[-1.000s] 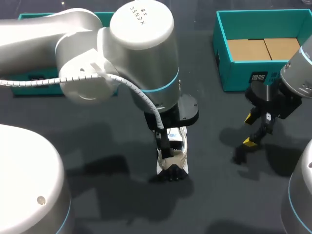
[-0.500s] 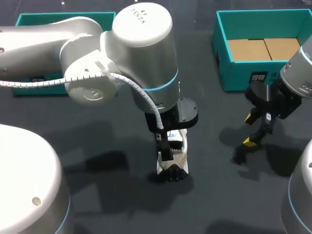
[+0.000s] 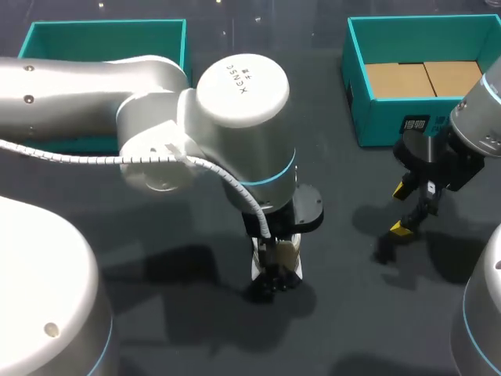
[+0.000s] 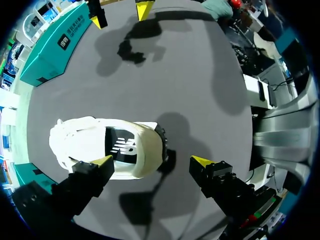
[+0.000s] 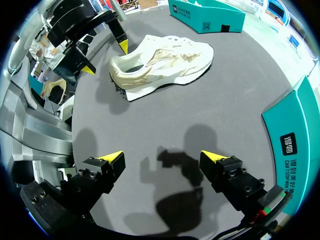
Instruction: Take the shoe out of the shoebox, open the shoe tongue, remove and reinsert the insole, then place the shoe into the shoebox
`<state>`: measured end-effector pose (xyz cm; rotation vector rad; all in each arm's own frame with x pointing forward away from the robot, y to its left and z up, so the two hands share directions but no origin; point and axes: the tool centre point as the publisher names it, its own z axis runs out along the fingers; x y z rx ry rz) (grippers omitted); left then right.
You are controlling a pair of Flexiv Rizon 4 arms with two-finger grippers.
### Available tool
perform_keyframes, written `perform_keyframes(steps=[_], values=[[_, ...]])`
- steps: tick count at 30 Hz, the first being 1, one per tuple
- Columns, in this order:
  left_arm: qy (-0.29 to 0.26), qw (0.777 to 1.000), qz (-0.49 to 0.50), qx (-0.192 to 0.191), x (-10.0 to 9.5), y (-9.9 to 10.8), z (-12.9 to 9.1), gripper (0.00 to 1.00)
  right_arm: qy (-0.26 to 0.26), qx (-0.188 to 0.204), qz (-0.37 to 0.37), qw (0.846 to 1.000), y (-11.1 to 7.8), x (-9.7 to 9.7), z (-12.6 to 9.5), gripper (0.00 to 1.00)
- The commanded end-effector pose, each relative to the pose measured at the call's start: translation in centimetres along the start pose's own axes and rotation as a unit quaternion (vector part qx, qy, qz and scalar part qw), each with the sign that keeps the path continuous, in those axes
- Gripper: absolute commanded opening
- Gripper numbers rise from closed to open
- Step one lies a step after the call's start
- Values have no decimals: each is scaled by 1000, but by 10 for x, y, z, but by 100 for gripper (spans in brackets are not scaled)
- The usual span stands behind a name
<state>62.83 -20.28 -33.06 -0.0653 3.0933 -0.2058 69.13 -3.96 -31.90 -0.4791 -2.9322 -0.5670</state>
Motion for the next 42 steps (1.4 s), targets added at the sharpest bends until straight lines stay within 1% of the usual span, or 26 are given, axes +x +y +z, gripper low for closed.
perform_keyframes(steps=[1,13,18,24,26,28,30,31,32,33,34,36,37,38,42], values=[[9,1000,4,2,-3,0,14,100,-1,1,0,1000,0,1,0,100],[28,999,17,-9,3,-5,43,100,-1,1,0,1000,0,1,0,100],[33,999,19,-19,4,-11,54,100,-1,1,0,1000,0,1,0,100],[31,999,18,-26,8,-11,58,100,-1,1,0,1000,0,1,0,100],[31,999,17,-28,9,-10,60,93,-1,1,0,1000,0,1,0,100],[30,999,16,-30,10,-10,62,93,-1,1,0,1000,0,1,0,100],[29,999,15,-33,11,-10,63,90,-1,1,0,1000,0,1,0,100],[29,999,14,-33,11,-10,64,87,-1,1,0,1000,0,1,0,100],[29,999,13,-34,11,-9,64,76,-1,1,0,1000,0,1,0,100],[28,999,12,-34,11,-9,64,67,-1,1,0,1000,0,1,0,100],[27,999,11,-35,12,-8,64,55,-1,1,0,1000,0,1,0,100],[26,999,10,-36,12,-7,64,35,-1,1,0,1000,0,1,0,100],[26,999,10,-36,12,-7,65,21,-1,1,0,1000,0,1,0,100],[27,999,9,-36,12,-6,65,0,-1,1,0,1000,0,1,0,100],[29,999,7,-37,10,-4,65,0,-1,1,0,1000,0,1,0,100]])
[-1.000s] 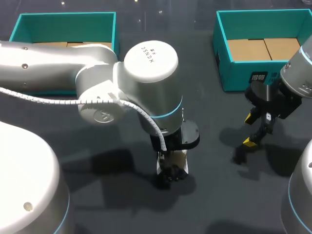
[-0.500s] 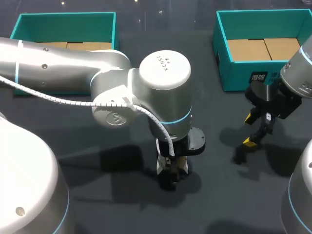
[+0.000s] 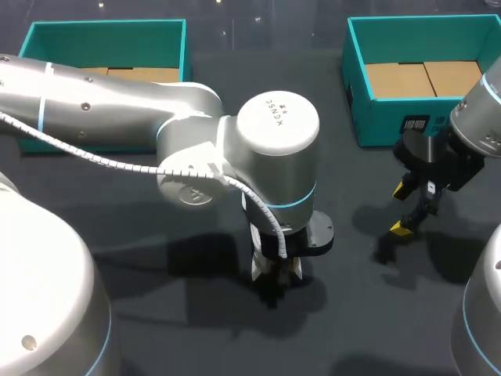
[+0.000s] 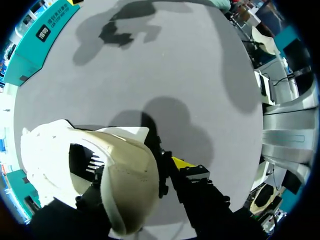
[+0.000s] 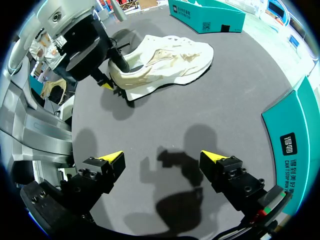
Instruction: Take the shoe out of the shoebox, open the shoe tongue, remove and reinsert the insole, then place the shoe into the shoebox
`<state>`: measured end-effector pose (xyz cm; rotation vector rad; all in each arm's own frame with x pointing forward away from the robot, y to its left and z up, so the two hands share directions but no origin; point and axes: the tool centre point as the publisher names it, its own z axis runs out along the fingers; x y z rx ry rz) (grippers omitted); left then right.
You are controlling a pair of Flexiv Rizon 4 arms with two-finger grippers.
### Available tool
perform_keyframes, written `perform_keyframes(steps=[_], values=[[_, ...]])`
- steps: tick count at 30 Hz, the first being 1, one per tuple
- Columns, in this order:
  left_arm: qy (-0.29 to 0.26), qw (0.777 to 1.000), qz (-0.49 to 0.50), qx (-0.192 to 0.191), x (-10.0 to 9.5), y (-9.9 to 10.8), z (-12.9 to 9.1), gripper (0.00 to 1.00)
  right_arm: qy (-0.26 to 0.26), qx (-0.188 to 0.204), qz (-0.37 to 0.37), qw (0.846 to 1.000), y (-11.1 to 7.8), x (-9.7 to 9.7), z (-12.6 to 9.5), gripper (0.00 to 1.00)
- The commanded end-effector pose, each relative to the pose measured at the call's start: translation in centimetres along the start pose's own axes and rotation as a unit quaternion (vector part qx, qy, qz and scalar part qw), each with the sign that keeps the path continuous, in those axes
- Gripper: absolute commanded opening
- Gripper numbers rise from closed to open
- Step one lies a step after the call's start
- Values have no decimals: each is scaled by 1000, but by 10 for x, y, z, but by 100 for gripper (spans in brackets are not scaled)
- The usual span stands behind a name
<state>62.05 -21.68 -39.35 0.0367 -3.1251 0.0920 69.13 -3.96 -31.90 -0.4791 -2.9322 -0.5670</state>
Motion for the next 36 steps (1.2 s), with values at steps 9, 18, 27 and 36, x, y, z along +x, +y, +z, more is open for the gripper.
perform_keyframes(steps=[9,18,27,36], values=[[11,1000,-7,0,1,6,-3,0,-1,1,0,1000,0,1,0,100],[7,1000,-17,7,-17,19,-53,0,-1,1,0,1000,0,1,0,100],[2,999,-30,18,-50,38,-129,0,-1,1,0,1000,0,1,0,100],[-13,999,-31,24,-73,53,-191,0,-1,1,0,1000,0,1,0,100]])
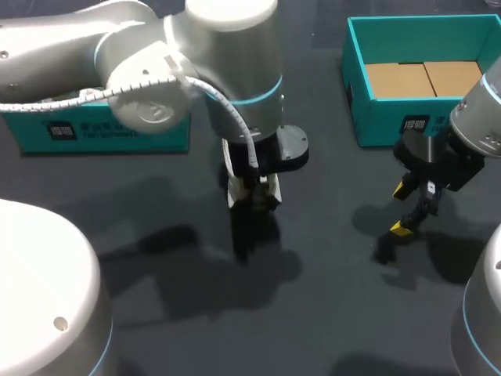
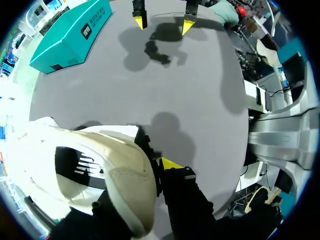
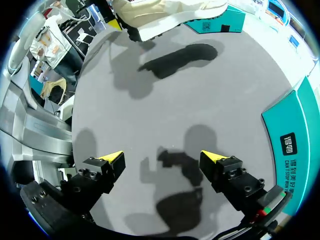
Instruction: Take the shoe out of the shoebox, open the shoe tongue, remove and reinsert the insole, then place the shoe into the shoebox
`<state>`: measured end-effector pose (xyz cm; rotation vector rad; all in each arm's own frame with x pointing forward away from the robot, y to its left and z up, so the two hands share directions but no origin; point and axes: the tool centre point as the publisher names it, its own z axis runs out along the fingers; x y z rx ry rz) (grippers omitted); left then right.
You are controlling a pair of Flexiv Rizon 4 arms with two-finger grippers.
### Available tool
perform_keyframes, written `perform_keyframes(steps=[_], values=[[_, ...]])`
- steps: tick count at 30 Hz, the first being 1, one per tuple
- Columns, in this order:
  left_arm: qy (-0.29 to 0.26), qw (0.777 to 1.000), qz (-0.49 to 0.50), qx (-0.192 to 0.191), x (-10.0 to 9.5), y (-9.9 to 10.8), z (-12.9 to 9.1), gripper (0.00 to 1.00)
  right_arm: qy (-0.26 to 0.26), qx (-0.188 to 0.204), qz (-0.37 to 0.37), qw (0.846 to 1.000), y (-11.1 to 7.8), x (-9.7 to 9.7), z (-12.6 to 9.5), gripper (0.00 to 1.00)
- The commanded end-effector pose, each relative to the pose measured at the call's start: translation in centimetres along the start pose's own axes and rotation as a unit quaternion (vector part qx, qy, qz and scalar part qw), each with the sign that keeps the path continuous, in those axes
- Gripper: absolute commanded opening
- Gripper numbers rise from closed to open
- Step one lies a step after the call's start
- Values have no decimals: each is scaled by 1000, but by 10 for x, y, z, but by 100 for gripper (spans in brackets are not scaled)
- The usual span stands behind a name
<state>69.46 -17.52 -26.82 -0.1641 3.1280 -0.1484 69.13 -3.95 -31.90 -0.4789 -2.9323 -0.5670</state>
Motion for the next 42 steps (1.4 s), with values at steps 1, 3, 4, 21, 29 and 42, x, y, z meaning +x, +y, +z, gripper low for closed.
perform_keyframes(steps=[1,3,4,21,29,42], values=[[-1,1000,12,-4,-7,19,-70,0,-1,1,0,1000,0,1,0,100],[13,1000,22,-13,-19,19,-84,0,-1,1,0,1000,0,1,0,100],[13,1000,22,-13,-19,19,-84,0,-1,1,0,1000,0,1,0,100],[44,998,44,-7,-16,39,-91,0,-1,1,0,1000,0,1,0,100],[80,995,53,18,-63,94,-126,0,-1,1,0,1000,0,1,0,100],[1,999,35,-21,-135,139,-170,0,-1,1,0,1000,0,1,0,100]])
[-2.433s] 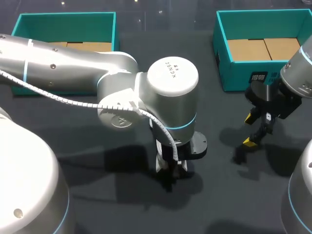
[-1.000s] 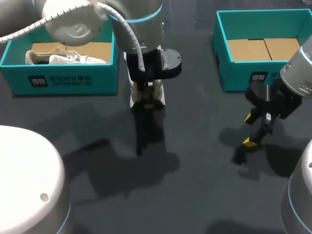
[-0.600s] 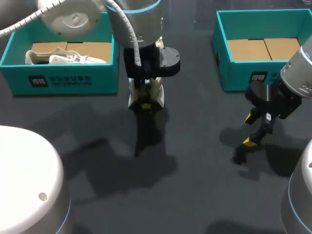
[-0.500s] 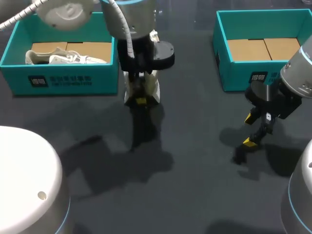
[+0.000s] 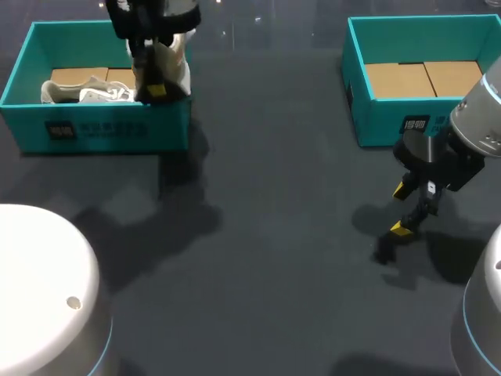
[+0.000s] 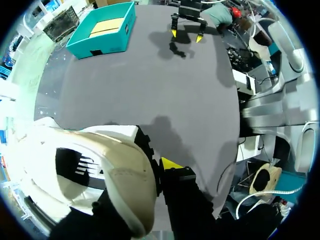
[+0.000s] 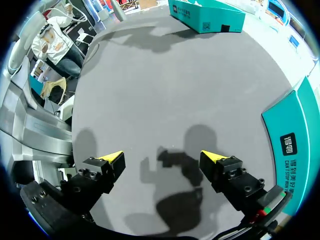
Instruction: Take the shoe out of the shoebox, open the shoe tongue, remove and reinsert the insole, then place the shoe into the shoebox
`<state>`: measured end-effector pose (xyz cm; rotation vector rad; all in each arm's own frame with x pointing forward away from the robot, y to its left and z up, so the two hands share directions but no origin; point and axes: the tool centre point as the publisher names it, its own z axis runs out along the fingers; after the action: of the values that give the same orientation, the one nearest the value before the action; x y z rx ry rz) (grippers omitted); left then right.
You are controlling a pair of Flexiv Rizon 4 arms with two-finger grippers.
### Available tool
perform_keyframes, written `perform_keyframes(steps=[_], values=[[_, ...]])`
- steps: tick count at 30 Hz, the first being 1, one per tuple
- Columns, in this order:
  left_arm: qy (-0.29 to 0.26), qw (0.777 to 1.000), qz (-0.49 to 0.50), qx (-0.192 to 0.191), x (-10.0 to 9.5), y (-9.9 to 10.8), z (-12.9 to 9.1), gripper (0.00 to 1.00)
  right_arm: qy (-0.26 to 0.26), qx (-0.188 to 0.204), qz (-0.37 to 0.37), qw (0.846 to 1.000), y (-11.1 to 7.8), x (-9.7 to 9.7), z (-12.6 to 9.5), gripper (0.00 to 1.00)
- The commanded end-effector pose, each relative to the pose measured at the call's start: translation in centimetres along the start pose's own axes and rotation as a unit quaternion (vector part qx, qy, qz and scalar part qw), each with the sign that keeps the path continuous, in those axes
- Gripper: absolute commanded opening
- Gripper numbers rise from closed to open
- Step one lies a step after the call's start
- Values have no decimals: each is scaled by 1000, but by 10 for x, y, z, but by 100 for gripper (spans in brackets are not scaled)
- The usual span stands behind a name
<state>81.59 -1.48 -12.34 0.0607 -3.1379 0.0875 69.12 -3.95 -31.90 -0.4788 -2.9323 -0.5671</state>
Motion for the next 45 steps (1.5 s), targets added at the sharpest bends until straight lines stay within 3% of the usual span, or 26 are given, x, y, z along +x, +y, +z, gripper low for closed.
perform_keyframes(steps=[1,12,23,29,43,45], values=[[-4,1000,2,-2,3,6,-12,0,-1,1,0,1000,0,1,0,100],[-13,1000,6,-8,-3,8,-10,0,-1,1,0,1000,0,1,0,100],[-12,998,-52,-19,-81,91,-5,0,-1,1,0,1000,0,1,0,100],[-14,999,-35,-18,-138,143,-12,0,-1,1,0,1000,0,1,0,100],[-14,999,-35,-18,-138,143,-12,0,-1,1,0,1000,0,1,0,100],[4,1000,-21,-5,-155,156,-10,0,-1,1,0,1000,0,1,0,100]])
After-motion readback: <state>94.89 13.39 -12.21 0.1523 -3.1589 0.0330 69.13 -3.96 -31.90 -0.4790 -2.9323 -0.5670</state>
